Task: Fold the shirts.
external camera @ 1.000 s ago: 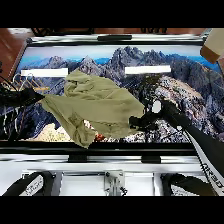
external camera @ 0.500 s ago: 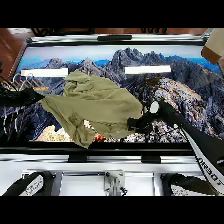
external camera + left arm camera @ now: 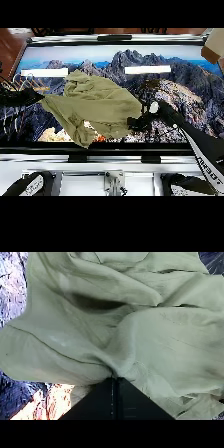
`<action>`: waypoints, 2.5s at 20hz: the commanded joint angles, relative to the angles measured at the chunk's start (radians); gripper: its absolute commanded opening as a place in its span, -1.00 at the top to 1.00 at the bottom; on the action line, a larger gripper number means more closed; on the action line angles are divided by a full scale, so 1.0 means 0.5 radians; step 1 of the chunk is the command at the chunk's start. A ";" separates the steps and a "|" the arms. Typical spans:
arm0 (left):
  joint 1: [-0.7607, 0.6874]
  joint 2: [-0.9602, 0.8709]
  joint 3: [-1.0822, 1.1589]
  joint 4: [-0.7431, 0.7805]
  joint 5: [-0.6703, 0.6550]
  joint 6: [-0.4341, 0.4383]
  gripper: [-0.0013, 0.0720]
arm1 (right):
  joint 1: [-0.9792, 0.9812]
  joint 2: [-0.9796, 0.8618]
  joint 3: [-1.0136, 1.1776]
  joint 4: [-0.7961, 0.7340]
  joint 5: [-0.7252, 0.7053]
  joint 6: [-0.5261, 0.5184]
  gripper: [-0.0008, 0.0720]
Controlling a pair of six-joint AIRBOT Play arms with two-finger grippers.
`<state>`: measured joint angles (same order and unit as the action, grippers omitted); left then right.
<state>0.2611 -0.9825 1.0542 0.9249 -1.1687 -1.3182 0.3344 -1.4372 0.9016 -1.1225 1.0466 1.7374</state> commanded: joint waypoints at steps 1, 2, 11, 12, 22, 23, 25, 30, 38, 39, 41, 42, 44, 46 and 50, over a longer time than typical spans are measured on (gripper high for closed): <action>0.000 -0.002 -0.001 0.001 0.000 -0.001 0.82 | 0.001 0.000 0.000 0.014 0.011 -0.028 -0.08; 0.001 -0.002 -0.001 0.001 0.000 -0.001 0.82 | 0.001 0.000 0.000 0.020 0.022 -0.043 -0.08; 0.001 -0.001 0.002 0.002 0.002 0.000 0.82 | 0.164 0.037 0.008 -0.137 0.127 -0.156 0.80; 0.001 -0.001 0.002 -0.001 0.002 0.000 0.82 | 0.164 0.082 0.018 -0.238 0.176 -0.156 0.80; 0.001 0.005 0.455 -0.199 -0.031 0.001 0.82 | 0.164 0.825 0.392 -0.560 0.294 -0.531 0.80; 0.001 0.005 0.600 -0.199 -0.033 0.001 0.82 | 0.164 0.893 0.460 -0.568 0.255 -0.553 0.79; 0.009 0.005 0.912 -0.199 -0.030 0.000 0.82 | 0.164 1.032 0.623 -0.639 0.117 -0.559 0.79; 0.120 0.010 1.783 -0.198 0.103 -0.116 0.82 | 0.164 1.292 1.038 -1.094 -0.407 -0.470 0.79; 0.140 0.239 2.025 0.192 0.304 -0.217 0.82 | 0.164 1.364 1.388 -1.376 -0.596 -0.333 0.79; 0.140 0.263 2.025 0.221 0.304 -0.217 0.82 | 0.164 1.363 1.388 -1.380 -0.595 -0.333 0.79; 0.140 0.304 2.025 0.230 0.299 -0.217 0.82 | 0.164 1.363 1.388 -1.381 -0.601 -0.333 0.79; 0.140 0.315 2.023 0.230 0.284 -0.217 0.82 | 0.164 1.363 1.388 -1.390 -0.607 -0.333 0.79; 0.140 0.323 2.011 0.249 0.219 -0.217 0.82 | 0.164 1.363 1.388 -1.429 -0.630 -0.333 0.79; 0.140 0.323 1.950 0.292 0.155 -0.217 0.82 | 0.164 1.357 1.388 -1.470 -0.623 -0.330 0.79; 0.140 0.312 1.698 0.305 0.060 -0.217 0.82 | 0.164 1.262 1.388 -1.479 -0.496 -0.323 0.79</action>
<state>0.3302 -0.8268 1.9751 1.0668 -1.0992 -1.4261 0.4171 -0.7799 1.5944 -1.8503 0.7555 1.5745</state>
